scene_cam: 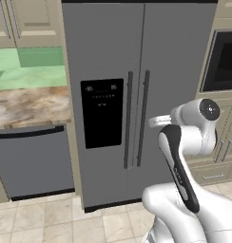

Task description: Retrieve the banana and orange from the fridge and place them into the bowl on the dining table.

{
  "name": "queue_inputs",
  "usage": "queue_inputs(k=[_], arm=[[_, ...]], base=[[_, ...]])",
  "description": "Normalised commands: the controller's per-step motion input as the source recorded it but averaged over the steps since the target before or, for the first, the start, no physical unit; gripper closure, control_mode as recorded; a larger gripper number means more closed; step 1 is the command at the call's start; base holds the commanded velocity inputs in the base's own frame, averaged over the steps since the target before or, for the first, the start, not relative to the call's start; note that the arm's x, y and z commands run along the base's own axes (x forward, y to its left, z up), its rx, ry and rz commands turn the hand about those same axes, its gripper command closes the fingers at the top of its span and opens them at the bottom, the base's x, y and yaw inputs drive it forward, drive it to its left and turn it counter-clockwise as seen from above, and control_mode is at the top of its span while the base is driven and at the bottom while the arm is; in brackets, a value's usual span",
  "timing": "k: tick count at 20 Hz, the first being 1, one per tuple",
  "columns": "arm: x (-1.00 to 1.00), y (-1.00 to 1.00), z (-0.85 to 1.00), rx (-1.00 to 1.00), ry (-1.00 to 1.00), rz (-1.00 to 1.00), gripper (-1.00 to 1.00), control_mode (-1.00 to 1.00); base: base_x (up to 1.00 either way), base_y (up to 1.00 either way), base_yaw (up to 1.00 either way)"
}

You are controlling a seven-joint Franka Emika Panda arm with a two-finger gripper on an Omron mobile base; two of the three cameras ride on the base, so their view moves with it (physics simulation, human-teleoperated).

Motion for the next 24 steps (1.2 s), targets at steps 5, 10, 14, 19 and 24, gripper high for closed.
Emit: queue_inputs(k=[5,10,14,19,24], arm=[[0.0,0.0,0.11,0.0,0.0,0.0,-1.0,-1.0],[0.0,0.0,0.11,0.0,0.0,0.0,-1.0,-1.0],[0.0,0.0,0.14,0.0,0.0,0.0,-1.0,-1.0],[0.0,0.0,0.15,0.0,-0.01,0.0,-1.0,-1.0],[0.0,0.0,0.1,0.0,0.0,-0.01,-1.0,-1.0]], base=[[0.0,0.0,0.0],[0.0,0.0,0.0],[0.0,0.0,0.0],[0.0,0.0,0.0],[0.0,0.0,0.0]])
